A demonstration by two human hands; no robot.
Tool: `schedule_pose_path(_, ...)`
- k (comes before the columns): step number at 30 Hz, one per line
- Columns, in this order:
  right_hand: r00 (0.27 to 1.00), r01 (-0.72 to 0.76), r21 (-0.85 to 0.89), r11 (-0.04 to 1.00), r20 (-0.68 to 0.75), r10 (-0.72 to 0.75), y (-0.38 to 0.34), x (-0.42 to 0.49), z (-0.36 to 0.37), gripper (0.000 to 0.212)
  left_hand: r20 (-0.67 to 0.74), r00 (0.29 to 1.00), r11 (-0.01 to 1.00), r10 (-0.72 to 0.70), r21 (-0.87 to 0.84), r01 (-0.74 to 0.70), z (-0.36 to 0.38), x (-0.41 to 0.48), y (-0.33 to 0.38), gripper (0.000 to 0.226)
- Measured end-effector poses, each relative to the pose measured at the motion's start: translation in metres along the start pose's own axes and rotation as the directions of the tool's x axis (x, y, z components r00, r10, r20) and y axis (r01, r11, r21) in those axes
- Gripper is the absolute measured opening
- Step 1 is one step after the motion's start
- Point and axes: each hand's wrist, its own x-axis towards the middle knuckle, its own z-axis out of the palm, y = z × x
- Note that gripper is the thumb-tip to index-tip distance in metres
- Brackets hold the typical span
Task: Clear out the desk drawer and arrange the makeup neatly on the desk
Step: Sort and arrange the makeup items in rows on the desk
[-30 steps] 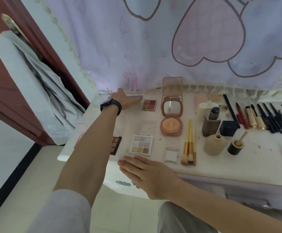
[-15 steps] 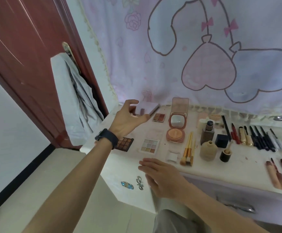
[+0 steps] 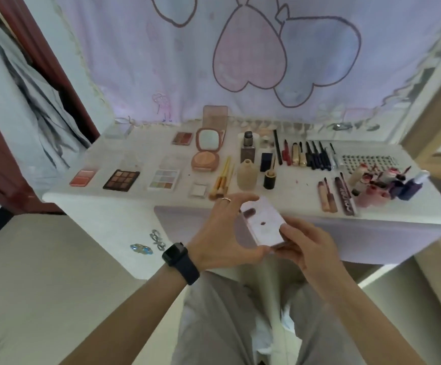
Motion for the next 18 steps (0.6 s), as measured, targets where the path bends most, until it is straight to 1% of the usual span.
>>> schedule_pose_path(2,0.995,-0.079,0.16,0.984,-0.05,0.088,0.005,-0.01,-0.02,0.016,-0.063,0.998,0.995,-0.014,-0.095,0.009,0.027,-0.005,0.005,0.099)
schedule_pose_path(4,0.983,-0.166,0.298,0.94,-0.028,0.182,0.008,-0.018,-0.033,0.021,-0.101,0.992,0.978,-0.073,-0.202,0.051,0.05,-0.012,0.011,0.111)
schedule_pose_path(7,0.973,-0.223,0.354,0.908,0.017,0.232,0.016,-0.027,-0.048,0.015,-0.137,0.986,0.958,-0.095,-0.283,0.053,0.079,-0.016,0.021,0.114)
schedule_pose_path(9,0.973,-0.223,0.338,0.914,0.021,0.229,0.018,-0.029,-0.055,0.018,-0.152,0.984,0.956,-0.089,-0.291,0.042,0.086,-0.016,0.026,0.111)
schedule_pose_path(11,0.976,-0.211,0.262,0.942,0.009,0.217,0.019,-0.029,-0.061,0.025,-0.148,0.987,0.963,-0.069,-0.269,0.027,0.088,-0.015,0.029,0.109)
schedule_pose_path(13,0.984,-0.177,0.102,0.979,-0.001,0.178,0.021,-0.028,-0.069,0.034,-0.116,0.992,0.973,-0.049,-0.23,0.021,0.085,-0.012,0.03,0.108)
schedule_pose_path(14,0.989,-0.149,-0.002,0.989,0.017,0.149,0.021,-0.028,-0.073,0.041,-0.09,0.995,0.979,-0.039,-0.203,0.02,0.083,-0.011,0.031,0.109)
schedule_pose_path(16,0.988,-0.086,-0.181,0.98,0.108,0.107,0.018,-0.028,-0.079,0.05,-0.021,1.0,0.991,-0.017,-0.131,0.014,0.076,-0.007,0.032,0.111)
schedule_pose_path(18,0.977,-0.067,-0.297,0.953,0.173,0.122,0.014,-0.028,-0.082,0.06,0.046,0.999,0.999,0.014,-0.053,-0.012,0.071,-0.002,0.034,0.112)
